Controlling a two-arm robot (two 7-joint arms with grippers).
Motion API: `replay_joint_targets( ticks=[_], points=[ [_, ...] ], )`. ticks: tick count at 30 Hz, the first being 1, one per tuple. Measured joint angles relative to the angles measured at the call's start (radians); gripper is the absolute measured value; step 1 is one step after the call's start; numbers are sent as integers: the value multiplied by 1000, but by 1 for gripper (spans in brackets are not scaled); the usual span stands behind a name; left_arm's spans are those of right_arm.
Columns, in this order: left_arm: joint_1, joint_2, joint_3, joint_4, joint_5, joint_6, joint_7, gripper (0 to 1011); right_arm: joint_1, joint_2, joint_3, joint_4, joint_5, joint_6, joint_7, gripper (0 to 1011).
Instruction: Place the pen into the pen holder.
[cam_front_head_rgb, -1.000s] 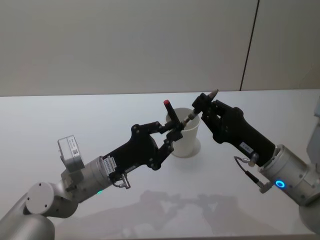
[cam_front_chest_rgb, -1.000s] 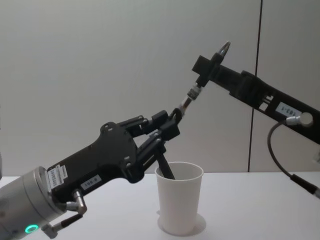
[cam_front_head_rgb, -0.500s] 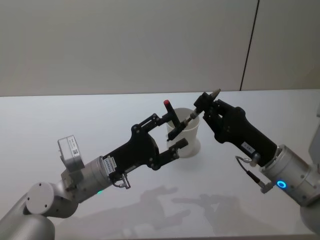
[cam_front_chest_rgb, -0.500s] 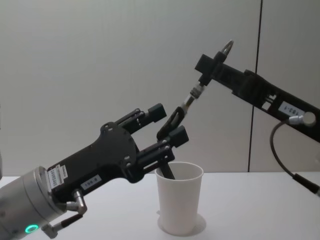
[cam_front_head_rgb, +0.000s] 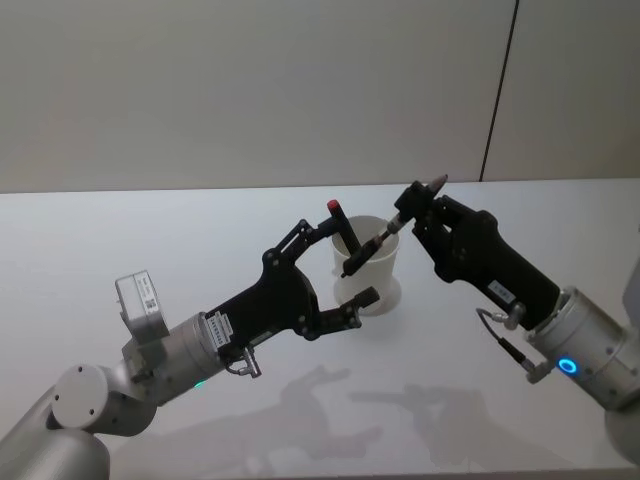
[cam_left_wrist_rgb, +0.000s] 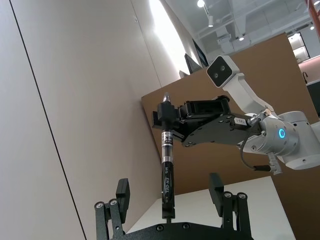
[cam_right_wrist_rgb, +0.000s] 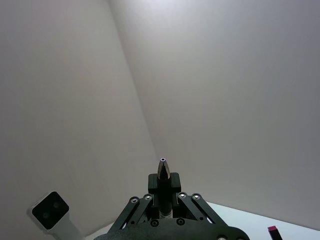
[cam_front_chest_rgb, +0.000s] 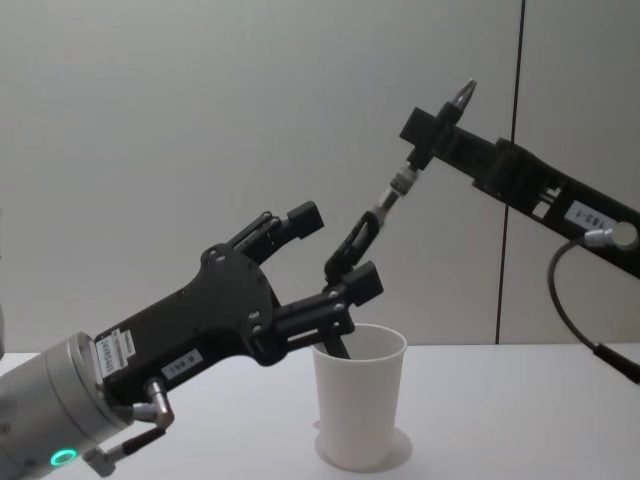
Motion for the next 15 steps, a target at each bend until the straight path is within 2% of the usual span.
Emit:
replay_joint_targets(
  ticks=[8,15],
  points=[
    [0,0,0,0,0,0,0,1004,0,5,1,-1,-25,-28,-39,116],
    [0,0,0,0,0,0,0,1004,0,6,0,-3,-78,-78,-111,116]
  ],
)
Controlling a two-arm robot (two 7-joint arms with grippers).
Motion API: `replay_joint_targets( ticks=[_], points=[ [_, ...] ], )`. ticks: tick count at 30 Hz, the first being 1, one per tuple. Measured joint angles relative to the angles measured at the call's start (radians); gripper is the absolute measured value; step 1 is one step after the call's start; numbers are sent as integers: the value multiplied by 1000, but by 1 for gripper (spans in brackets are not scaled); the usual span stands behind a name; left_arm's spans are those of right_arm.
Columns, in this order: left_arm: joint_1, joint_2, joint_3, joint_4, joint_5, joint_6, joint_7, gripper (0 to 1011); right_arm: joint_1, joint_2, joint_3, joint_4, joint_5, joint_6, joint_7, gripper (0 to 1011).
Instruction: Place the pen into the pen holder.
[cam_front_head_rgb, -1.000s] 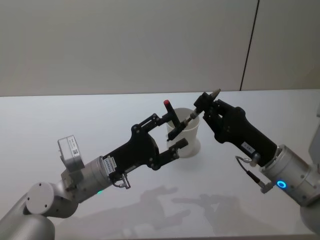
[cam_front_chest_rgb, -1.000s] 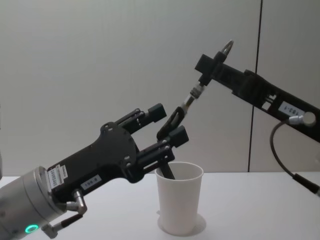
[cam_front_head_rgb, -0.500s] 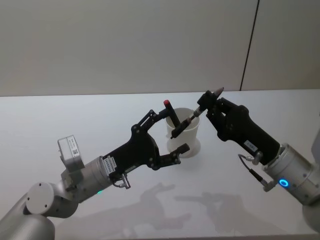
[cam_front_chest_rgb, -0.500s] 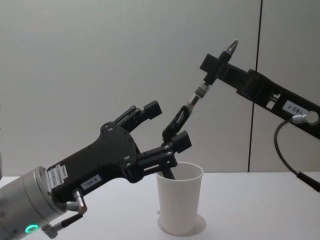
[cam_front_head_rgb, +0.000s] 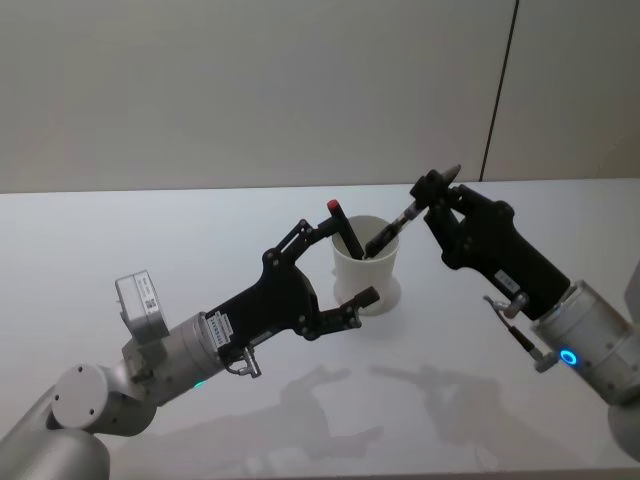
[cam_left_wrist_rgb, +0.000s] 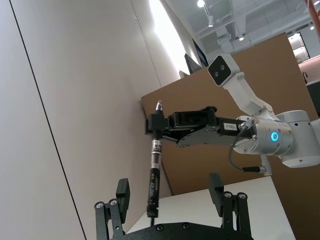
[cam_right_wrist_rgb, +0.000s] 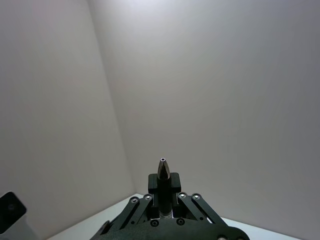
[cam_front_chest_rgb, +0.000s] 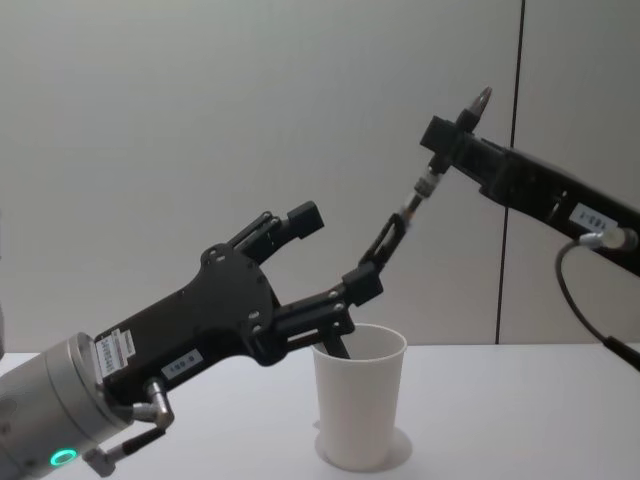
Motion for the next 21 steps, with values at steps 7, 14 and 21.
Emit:
replay_joint_targets(
  ticks=[7,14,21],
  points=[
    [0,0,0,0,0,0,0,1004,11,-8,-3,11,-64,-55,-79,117],
    [0,0,0,0,0,0,0,1004,43,-31,-12,53,-149,-120,-170,116],
    [0,0,0,0,0,0,0,1004,90,-64,-25,132,-245,-184,-251,116]
  ],
)
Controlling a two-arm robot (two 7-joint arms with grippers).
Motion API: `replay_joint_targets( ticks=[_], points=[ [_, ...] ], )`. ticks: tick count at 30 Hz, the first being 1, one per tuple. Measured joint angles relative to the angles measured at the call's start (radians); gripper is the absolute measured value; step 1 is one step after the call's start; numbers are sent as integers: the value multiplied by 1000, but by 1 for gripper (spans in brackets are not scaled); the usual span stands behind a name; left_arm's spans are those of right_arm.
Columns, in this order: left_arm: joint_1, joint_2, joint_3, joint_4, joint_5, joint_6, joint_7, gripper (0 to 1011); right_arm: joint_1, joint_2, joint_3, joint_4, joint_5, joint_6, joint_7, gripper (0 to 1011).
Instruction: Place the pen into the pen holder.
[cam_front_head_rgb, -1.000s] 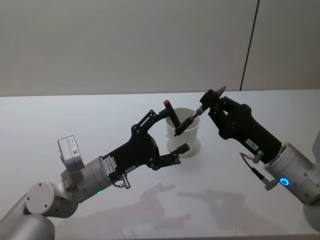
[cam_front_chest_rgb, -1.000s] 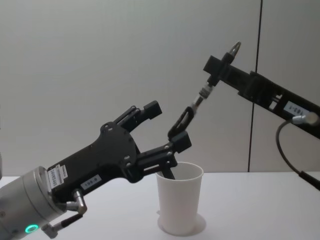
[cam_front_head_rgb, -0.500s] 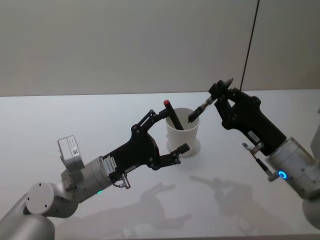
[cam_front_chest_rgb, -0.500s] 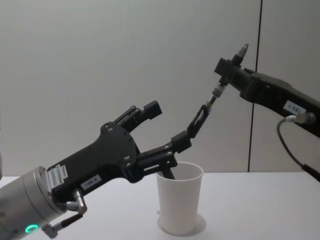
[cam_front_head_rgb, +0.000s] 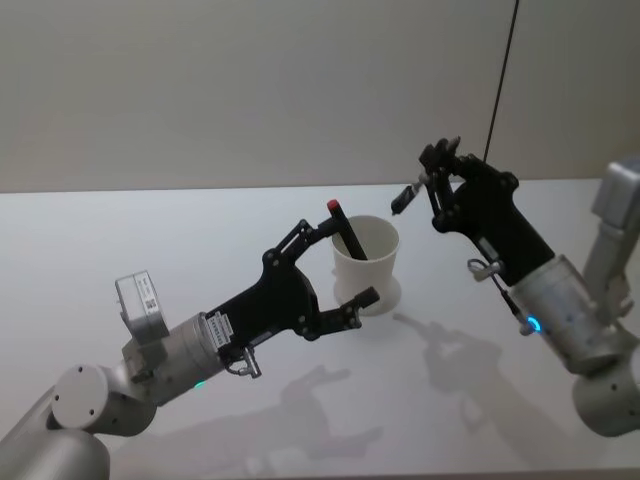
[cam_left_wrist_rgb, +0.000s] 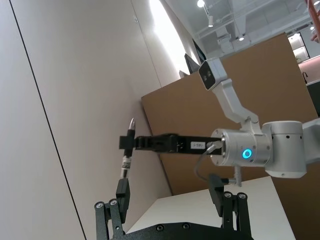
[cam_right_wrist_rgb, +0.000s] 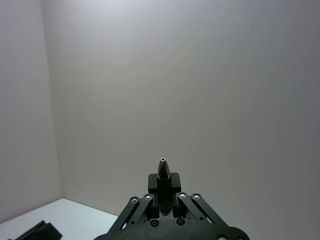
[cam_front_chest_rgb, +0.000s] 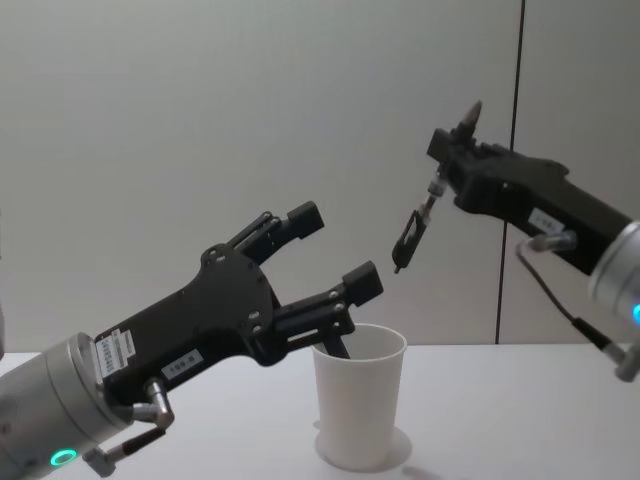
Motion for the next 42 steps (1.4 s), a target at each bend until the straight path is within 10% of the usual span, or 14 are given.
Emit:
replay_joint_targets(
  ticks=[14,30,42],
  points=[
    [0,0,0,0,0,0,0,1004,80,-51,-26,153,-146,-66,-93,116],
    [0,0,0,0,0,0,0,1004,163,-97,-43,336,-197,-103,-107,119],
    [0,0,0,0,0,0,0,1004,210,-120,-49,436,-196,-128,-93,476]
  ],
)
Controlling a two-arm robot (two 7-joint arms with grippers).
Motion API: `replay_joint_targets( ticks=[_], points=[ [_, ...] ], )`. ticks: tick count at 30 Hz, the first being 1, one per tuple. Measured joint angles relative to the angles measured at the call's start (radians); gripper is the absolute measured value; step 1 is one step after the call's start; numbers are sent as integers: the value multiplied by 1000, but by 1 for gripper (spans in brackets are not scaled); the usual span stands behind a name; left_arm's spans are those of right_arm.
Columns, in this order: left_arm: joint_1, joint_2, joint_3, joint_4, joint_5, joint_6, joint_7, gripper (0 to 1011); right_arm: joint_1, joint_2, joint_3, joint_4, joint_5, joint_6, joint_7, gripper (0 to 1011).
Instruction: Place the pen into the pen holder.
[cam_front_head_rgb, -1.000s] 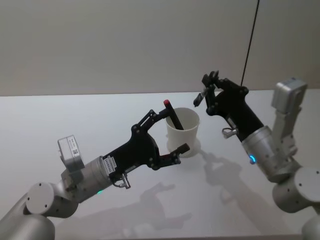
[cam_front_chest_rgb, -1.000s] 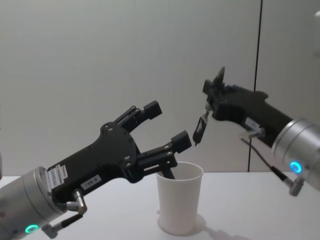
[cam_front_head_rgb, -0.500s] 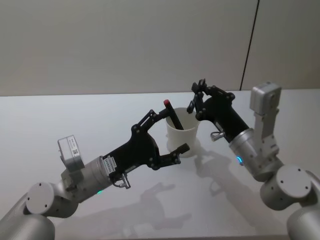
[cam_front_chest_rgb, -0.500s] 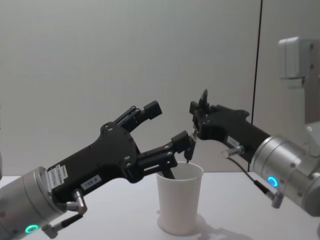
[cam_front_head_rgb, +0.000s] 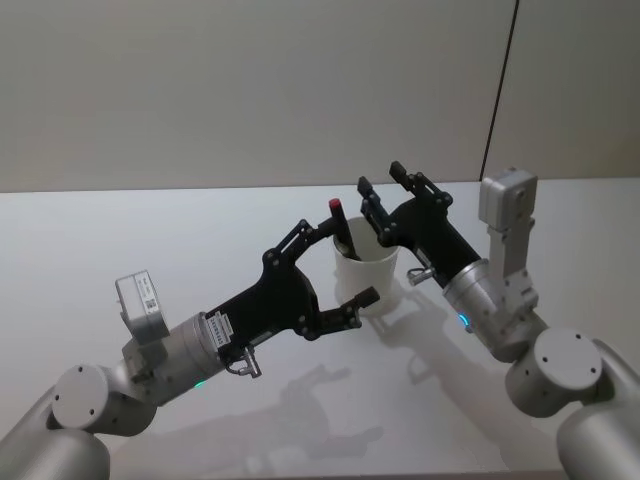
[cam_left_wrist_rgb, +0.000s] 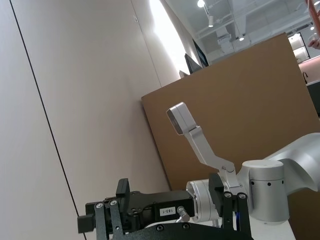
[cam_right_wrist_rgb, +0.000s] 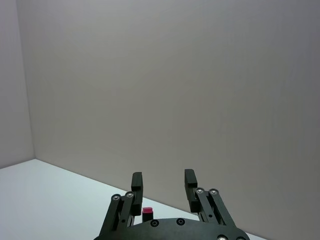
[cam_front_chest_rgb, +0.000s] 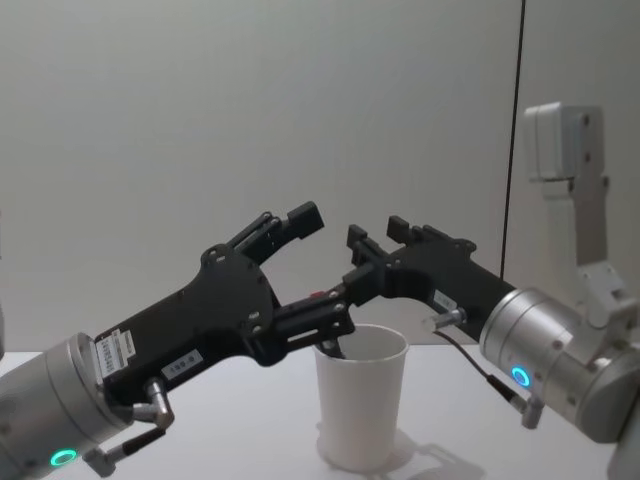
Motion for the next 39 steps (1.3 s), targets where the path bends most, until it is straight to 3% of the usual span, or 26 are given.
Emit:
replay_joint_targets(
  ticks=[12,18,39],
  points=[
    [0,0,0,0,0,0,0,1004,20,-9,-1,40,4,-13,3,864],
    [0,0,0,0,0,0,0,1004,25,-11,-1,50,5,-17,4,1000],
    [0,0,0,0,0,0,0,1004,32,-14,-1,64,6,-20,5,1001]
  ],
)
